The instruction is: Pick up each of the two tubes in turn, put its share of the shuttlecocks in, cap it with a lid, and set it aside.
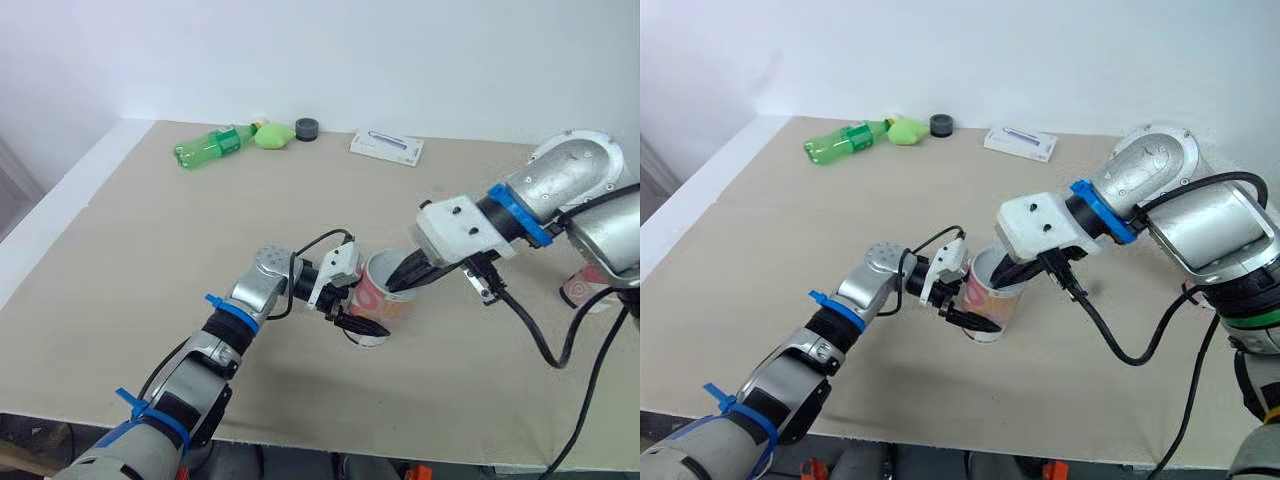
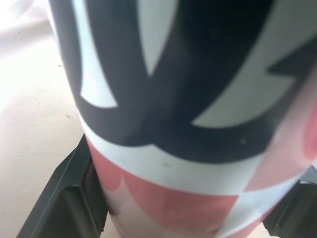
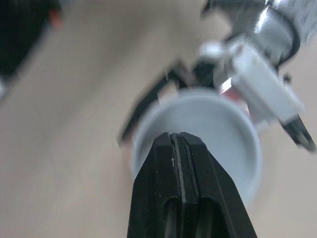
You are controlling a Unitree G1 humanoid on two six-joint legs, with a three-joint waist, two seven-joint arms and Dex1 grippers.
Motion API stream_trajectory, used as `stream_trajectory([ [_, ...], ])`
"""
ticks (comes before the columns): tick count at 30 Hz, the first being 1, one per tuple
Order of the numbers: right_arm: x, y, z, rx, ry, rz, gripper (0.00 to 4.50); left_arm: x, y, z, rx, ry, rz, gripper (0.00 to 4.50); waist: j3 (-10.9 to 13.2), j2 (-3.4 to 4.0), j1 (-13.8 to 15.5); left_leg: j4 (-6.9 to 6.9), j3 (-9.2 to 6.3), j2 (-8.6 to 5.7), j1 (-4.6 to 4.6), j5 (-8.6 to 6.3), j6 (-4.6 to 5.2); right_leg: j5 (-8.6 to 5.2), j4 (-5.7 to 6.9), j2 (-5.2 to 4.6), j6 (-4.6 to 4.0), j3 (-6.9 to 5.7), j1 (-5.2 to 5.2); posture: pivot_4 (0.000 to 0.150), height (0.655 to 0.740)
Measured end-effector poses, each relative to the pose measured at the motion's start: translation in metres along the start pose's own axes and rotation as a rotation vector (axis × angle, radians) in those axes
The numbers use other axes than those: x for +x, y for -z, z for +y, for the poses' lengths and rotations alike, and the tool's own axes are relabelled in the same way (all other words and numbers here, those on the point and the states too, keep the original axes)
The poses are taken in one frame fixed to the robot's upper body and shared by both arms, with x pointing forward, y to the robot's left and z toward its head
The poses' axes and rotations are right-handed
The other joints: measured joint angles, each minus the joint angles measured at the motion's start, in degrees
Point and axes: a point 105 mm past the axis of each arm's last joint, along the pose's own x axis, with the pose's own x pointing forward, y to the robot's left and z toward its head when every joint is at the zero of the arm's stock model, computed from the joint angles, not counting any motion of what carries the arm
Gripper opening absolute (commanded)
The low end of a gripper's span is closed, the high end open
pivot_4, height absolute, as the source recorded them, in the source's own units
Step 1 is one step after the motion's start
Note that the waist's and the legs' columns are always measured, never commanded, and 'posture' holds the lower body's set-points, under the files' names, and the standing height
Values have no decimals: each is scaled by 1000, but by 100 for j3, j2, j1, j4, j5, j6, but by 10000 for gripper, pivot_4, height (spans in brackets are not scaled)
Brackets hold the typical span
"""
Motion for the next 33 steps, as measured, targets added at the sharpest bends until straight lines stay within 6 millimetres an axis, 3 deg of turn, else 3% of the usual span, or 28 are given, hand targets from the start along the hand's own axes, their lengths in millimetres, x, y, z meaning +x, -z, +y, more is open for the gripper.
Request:
stream_trajectory([
  [3,-5,1,0,94,8,-70,1109,0,-3,0,6,-3,-24,33183,7,10,7,-1,-3,-5,-28,-1,0,11,0,1,15,-1,-23,1500,7203],
  [4,-19,0,0,174,49,-132,1109,-6,-5,3,19,-37,-52,33183,25,37,8,0,-8,-12,-75,-1,2,23,1,2,11,3,-61,1500,7203],
  [9,-34,2,3,228,113,-167,1109,-10,-7,4,35,-55,-74,33183,49,68,21,0,-29,-29,-100,-7,9,10,0,3,22,3,-69,1500,7203],
  [10,-53,13,11,347,252,-234,1109,-11,-7,2,61,-59,-90,33183,61,79,61,0,-39,-33,-115,-12,13,8,0,1,24,-4,-78,1500,7203],
  [14,-64,19,15,399,346,-246,1109,-13,-6,1,74,-61,-92,33183,65,93,85,5,-38,-33,-114,-16,19,8,1,2,23,-2,-77,1500,7203],
  [16,-62,24,28,445,394,-257,1109,-11,-4,-2,85,-51,-87,33183,66,91,95,7,-59,-33,-110,-16,19,6,-1,7,21,-21,-60,1500,7203],
  [17,-51,33,42,511,433,-274,132,-10,-4,-3,102,-38,-77,36794,66,95,99,7,-60,-34,-110,-16,19,6,0,6,22,-22,-57,1500,7203],
  [18,-50,33,42,512,433,-274,0,-10,-4,-3,102,-38,-77,38965,63,86,110,10,-71,-34,-107,-16,19,4,-1,8,21,-33,-45,1500,7203],
  [19,-32,43,54,597,440,-296,0,-9,-4,-3,114,-35,-68,44241,61,91,124,21,-69,-35,-107,-15,18,-6,3,7,43,-30,-45,1500,7203],
  [20,-24,50,61,635,452,-279,0,-8,-4,-3,124,-34,-63,44241,61,92,126,21,-68,-35,-107,-15,18,-6,3,7,44,-29,-45,1500,7203],
  [23,-15,59,73,694,495,-246,9307,-7,12,-5,94,-16,2,45000,67,113,112,28,-66,-39,-106,-9,21,-5,3,6,65,-22,-45,1500,7203],
  [24,-15,60,75,699,505,-244,10979,-6,12,-5,94,-11,4,45000,70,107,118,30,-72,-37,-107,-5,18,-2,3,9,63,-30,-43,1500,7203],
  [28,-8,70,84,760,504,-226,24440,-6,13,-6,90,-9,5,45000,70,108,127,31,-71,-38,-108,0,19,1,3,7,66,-28,-42,1500,7203],
  [29,-7,72,86,774,501,-228,31681,-7,12,-4,79,-21,-6,45000,70,107,125,30,-72,-38,-108,0,19,1,3,7,66,-29,-41,1500,7203],
  [30,-8,73,87,776,503,-230,33957,-9,11,-3,50,-27,-23,45000,70,107,126,30,-73,-38,-108,0,19,1,3,8,66,-30,-41,1500,7203],
  [31,-8,73,87,778,504,-230,40266,-10,11,-3,43,-29,-23,45000,70,107,126,30,-74,-38,-107,0,19,1,3,9,66,-31,-41,1500,7203],
  [33,-8,76,88,784,507,-232,42848,-17,7,-6,33,-20,-17,45000,70,108,123,27,-75,-36,-108,0,19,0,3,10,64,-32,-41,1500,7203],
])
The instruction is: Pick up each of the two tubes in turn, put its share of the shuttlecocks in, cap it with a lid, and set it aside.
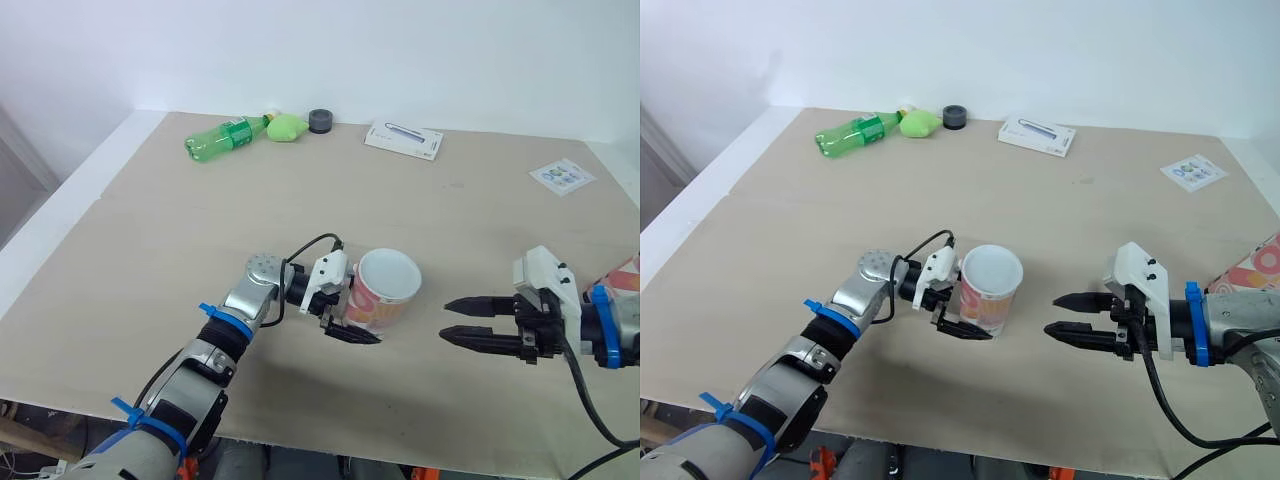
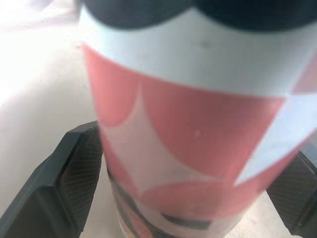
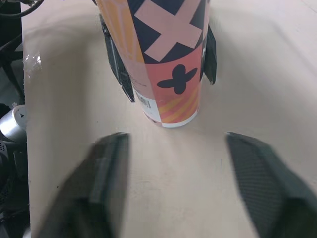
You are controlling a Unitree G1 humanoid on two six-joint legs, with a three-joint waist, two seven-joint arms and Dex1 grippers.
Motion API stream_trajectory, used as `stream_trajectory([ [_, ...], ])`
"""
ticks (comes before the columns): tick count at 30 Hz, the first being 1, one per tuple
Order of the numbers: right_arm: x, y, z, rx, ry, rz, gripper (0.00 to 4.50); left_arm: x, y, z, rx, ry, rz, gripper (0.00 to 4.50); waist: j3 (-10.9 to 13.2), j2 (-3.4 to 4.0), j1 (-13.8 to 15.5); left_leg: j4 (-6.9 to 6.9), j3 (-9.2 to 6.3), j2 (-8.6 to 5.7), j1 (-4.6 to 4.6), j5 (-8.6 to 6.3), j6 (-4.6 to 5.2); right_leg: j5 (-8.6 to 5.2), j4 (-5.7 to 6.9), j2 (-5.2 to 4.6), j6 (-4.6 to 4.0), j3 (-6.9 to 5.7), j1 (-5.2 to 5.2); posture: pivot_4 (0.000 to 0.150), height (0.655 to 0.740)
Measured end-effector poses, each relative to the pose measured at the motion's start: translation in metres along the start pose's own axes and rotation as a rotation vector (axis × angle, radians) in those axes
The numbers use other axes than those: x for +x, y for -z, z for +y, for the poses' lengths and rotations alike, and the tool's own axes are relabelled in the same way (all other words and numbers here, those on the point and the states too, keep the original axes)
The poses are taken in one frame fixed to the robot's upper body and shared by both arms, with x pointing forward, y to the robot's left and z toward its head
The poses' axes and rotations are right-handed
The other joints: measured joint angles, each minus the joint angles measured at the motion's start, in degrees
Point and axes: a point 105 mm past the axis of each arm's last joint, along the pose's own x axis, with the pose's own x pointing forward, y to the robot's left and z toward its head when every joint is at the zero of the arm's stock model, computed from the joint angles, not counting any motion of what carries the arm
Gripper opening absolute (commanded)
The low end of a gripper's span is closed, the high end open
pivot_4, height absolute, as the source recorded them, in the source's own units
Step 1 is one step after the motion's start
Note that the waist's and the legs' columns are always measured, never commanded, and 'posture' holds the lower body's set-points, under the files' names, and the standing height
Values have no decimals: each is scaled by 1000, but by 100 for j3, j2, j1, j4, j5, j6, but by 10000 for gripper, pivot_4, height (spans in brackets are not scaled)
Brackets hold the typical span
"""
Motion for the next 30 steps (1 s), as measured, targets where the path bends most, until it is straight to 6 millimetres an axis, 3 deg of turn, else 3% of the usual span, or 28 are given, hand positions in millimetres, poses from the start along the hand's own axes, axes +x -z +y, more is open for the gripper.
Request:
stream_trajectory([
  [6,2,7,2,13,-9,14,42848,-12,4,-11,23,7,32,45000,0,-1,-6,-1,-1,2,1,0,0,-1,0,1,-2,0,2,1500,7203],
  [7,4,13,3,22,-10,36,42848,-23,10,-15,23,0,66,45000,0,0,-13,-3,-1,4,2,0,0,-1,0,4,-4,0,1,1500,7203],
  [8,12,15,1,36,9,16,42848,-48,22,-26,23,-18,146,45000,0,0,-38,-3,-3,12,5,2,-2,3,2,11,-10,-1,1,1500,7203],
  [12,23,17,-3,24,46,-7,42848,-60,24,-38,45,-29,181,45000,3,-10,-26,5,-4,11,5,9,-5,8,0,6,-5,-4,8,1500,7203],
  [13,40,26,5,42,33,-10,42848,-88,27,-44,36,-118,222,45000,4,-10,-44,0,-5,17,5,9,-5,6,2,11,-12,-5,4,1500,7203],
  [14,45,29,9,54,19,-10,42848,-96,26,-44,33,-147,231,45000,4,-9,-52,-3,-4,19,5,9,-5,7,2,13,-14,-4,1,1500,7203],
  [18,49,30,12,53,9,-10,42848,-102,18,-43,46,-191,214,45000,3,3,-44,-2,-3,15,5,11,-4,7,5,9,-11,-5,2,1500,7203],
  [19,61,21,22,20,-25,-52,42848,-110,6,-57,24,-264,128,45000,4,-9,-40,-2,-3,19,5,10,-4,6,3,9,-11,-6,6,1500,7203],
  [21,65,20,25,21,-35,-64,42848,-112,5,-60,13,-283,111,45000,7,-16,-67,-4,-2,26,5,9,-5,5,3,12,-15,-6,4,1500,7203],
  [22,77,18,29,17,-49,-84,42848,-119,1,-65,4,-338,89,45000,9,-14,-75,-3,-5,26,7,12,-5,9,5,13,-19,-11,4,1500,7203],
  [30,95,-7,20,-16,-34,-198,42848,-129,-5,-85,-58,-450,82,45000,19,-32,-64,-2,8,34,18,25,-2,14,5,11,-48,-8,6,1500,7203],
])
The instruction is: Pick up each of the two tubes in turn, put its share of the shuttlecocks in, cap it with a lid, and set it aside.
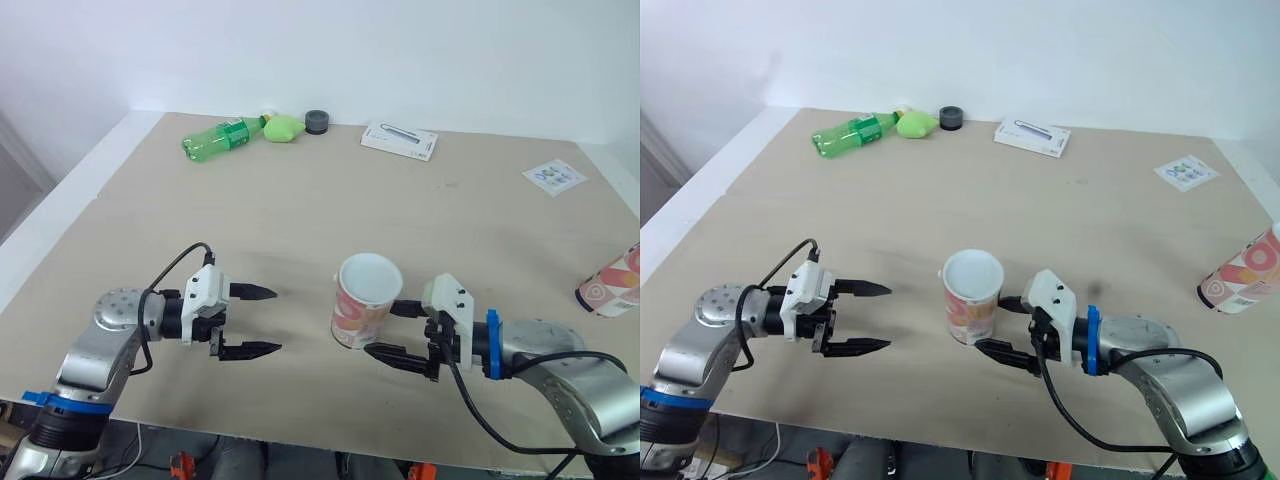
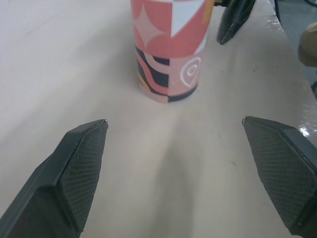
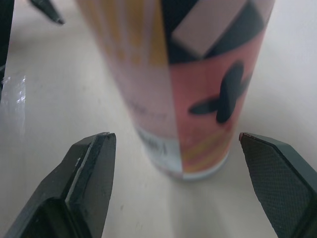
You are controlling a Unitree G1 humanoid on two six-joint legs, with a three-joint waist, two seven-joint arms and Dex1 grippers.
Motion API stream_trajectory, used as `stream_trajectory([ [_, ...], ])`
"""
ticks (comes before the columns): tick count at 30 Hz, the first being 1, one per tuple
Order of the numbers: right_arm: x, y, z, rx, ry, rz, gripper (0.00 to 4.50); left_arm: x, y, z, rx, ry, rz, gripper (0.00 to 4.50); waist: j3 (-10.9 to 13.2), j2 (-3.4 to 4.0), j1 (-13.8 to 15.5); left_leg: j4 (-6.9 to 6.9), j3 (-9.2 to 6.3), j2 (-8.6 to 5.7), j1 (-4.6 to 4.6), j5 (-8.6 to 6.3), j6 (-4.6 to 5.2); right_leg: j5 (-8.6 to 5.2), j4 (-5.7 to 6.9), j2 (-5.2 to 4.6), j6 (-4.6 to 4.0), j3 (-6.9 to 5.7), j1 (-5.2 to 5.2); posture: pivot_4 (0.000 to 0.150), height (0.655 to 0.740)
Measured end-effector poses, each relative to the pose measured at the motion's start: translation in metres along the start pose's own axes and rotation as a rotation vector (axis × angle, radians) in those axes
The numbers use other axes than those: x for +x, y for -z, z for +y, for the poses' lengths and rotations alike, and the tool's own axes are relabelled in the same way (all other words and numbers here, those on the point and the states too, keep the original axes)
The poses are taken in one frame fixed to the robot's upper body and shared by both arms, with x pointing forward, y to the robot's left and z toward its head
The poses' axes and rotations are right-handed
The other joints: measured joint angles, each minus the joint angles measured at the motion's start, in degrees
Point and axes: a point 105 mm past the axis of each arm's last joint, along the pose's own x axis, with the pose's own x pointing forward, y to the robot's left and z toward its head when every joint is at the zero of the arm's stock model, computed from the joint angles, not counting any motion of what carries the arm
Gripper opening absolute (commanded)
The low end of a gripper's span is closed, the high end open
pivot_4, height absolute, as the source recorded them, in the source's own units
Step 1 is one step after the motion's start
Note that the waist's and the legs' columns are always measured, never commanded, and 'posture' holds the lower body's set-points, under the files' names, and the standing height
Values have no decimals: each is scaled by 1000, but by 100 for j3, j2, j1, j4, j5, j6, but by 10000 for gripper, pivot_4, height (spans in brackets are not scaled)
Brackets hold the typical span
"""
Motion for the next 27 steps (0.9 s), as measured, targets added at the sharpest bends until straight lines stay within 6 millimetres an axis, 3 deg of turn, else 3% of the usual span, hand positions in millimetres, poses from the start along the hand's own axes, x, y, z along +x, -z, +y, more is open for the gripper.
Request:
stream_trajectory([
  [6,10,-7,-1,5,-2,-54,42848,0,-4,-2,-38,-28,-30,45000,1,-2,7,-3,1,2,0,0,0,1,0,3,-2,0,-4,1500,7203],
  [10,18,-12,-1,2,-14,-94,32756,1,-7,0,-42,-43,-52,45000,1,-2,7,-4,3,2,0,0,0,1,0,3,0,2,-5,1500,7203],
  [12,20,-12,-2,3,-12,-100,30236,1,-7,0,-42,-48,-54,45000,1,-2,7,-4,4,2,0,0,0,1,0,3,0,2,-4,1500,7203],
  [19,18,-12,-9,23,12,-119,30236,5,-9,1,-27,-48,-94,45000,1,-3,11,-3,13,3,5,1,1,6,0,1,-4,9,-3,1500,7203],
  [23,-40,-20,-54,36,329,-169,30236,28,-22,11,-10,-62,-173,45000,3,-13,93,2,19,-7,-6,2,1,11,-4,-7,23,13,-3,1500,7203],
  [26,-75,-13,-77,103,569,-225,30236,41,-30,20,23,-88,-191,45000,3,-12,97,-3,15,-9,-6,2,1,16,-3,-4,33,13,-2,1500,7203],
  [27,-95,-5,-92,161,714,-250,30236,49,-32,24,32,-98,-195,45000,3,-12,98,-3,14,-11,-6,2,1,18,-4,-4,34,13,-1,1500,7203],
])
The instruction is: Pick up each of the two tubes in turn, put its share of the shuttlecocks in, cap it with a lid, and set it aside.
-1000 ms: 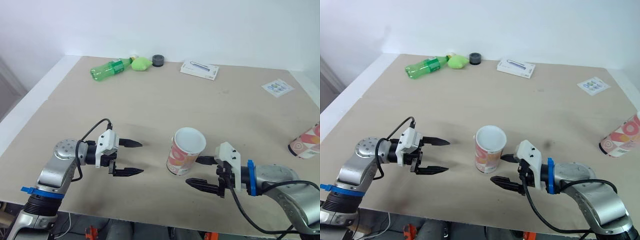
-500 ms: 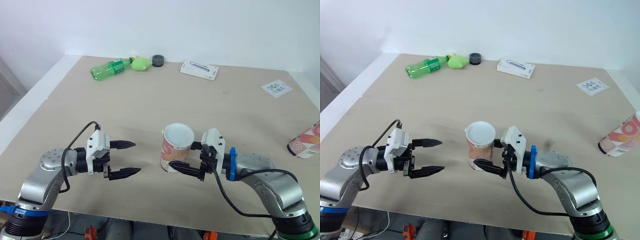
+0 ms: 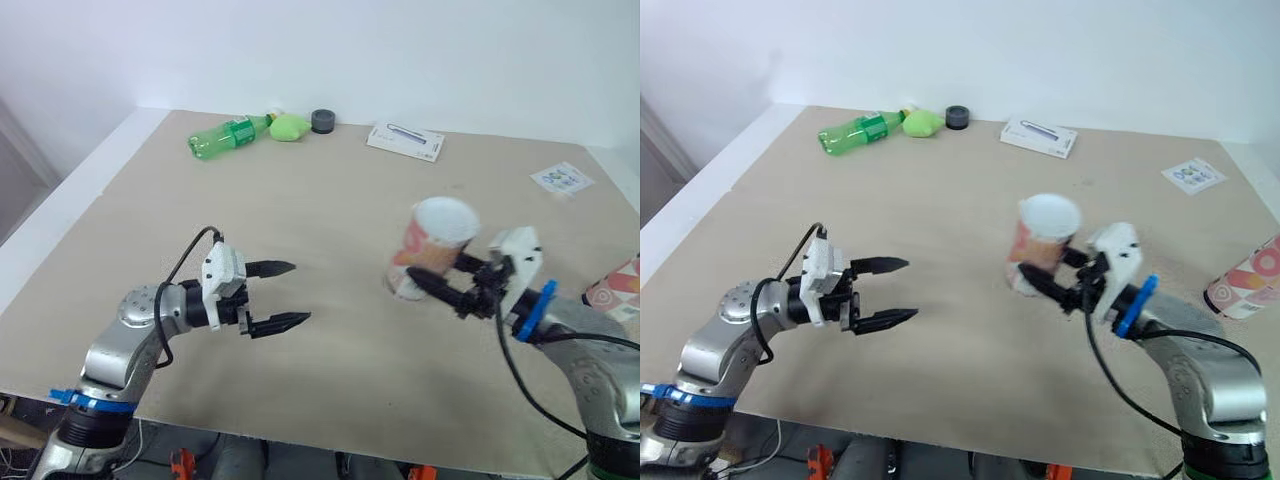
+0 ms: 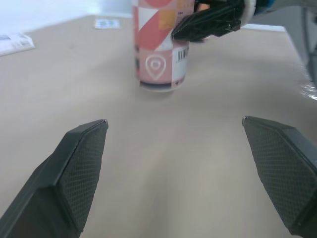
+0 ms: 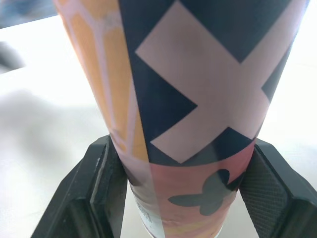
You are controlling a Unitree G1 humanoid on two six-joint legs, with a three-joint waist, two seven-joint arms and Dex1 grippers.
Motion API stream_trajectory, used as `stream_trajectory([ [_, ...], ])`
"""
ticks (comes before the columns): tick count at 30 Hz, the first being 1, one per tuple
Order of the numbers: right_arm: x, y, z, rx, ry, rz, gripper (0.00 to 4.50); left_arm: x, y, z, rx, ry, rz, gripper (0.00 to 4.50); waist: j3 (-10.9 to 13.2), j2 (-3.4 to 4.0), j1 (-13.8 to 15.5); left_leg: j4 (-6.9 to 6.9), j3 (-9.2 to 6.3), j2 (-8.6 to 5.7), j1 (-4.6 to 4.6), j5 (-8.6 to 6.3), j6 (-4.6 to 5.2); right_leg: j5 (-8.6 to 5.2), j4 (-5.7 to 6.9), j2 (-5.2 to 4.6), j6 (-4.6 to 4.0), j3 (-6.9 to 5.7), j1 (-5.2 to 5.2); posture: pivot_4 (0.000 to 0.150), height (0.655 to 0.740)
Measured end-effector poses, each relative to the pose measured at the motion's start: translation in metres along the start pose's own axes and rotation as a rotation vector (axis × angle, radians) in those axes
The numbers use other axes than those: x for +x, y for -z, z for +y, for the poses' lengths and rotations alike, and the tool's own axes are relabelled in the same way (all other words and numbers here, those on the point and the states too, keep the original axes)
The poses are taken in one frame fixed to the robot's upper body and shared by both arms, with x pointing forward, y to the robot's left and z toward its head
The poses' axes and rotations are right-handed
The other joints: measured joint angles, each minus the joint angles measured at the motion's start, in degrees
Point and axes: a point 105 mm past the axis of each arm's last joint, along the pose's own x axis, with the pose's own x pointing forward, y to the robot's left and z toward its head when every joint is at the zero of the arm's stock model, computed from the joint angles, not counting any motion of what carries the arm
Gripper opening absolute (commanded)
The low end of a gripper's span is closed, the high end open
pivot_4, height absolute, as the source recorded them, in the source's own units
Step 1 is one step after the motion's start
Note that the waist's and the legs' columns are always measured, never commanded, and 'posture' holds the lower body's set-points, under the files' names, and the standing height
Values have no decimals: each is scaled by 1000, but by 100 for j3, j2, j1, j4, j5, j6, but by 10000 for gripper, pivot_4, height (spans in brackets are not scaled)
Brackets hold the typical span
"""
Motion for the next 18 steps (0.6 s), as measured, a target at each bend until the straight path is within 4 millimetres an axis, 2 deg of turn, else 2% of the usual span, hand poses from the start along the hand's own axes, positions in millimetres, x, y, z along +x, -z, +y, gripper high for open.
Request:
stream_trajectory([
  [1,-8,5,-21,42,125,1,30236,5,1,2,3,-4,0,45000,0,1,-9,-3,6,-2,1,0,0,2,0,-1,-1,9,-2,1500,7203],
  [2,-9,6,-24,49,139,1,30236,6,1,2,4,-4,0,45000,0,1,-11,-2,6,-2,1,0,0,1,0,-1,-1,9,-2,1500,7203],
  [3,-16,15,-40,79,249,10,30236,12,3,4,13,-7,4,45000,-1,4,-34,-7,11,-1,4,0,0,2,0,0,-2,15,-6,1500,7203],
  [6,-28,35,-67,162,447,4,30236,31,2,9,41,-6,-4,45000,-7,12,-33,-5,14,-1,12,1,2,3,1,3,5,19,0,1500,7203],
  [11,-25,42,-85,197,571,-38,30236,50,-2,16,67,-7,-13,45000,-10,7,-29,6,18,-8,30,13,21,4,-5,-4,2,24,28,1500,7203],
  [18,-26,41,-93,163,606,-51,30236,51,0,19,60,-15,-5,45000,-10,6,-6,14,45,-31,20,41,58,13,-20,-30,20,53,46,1500,7203],
])
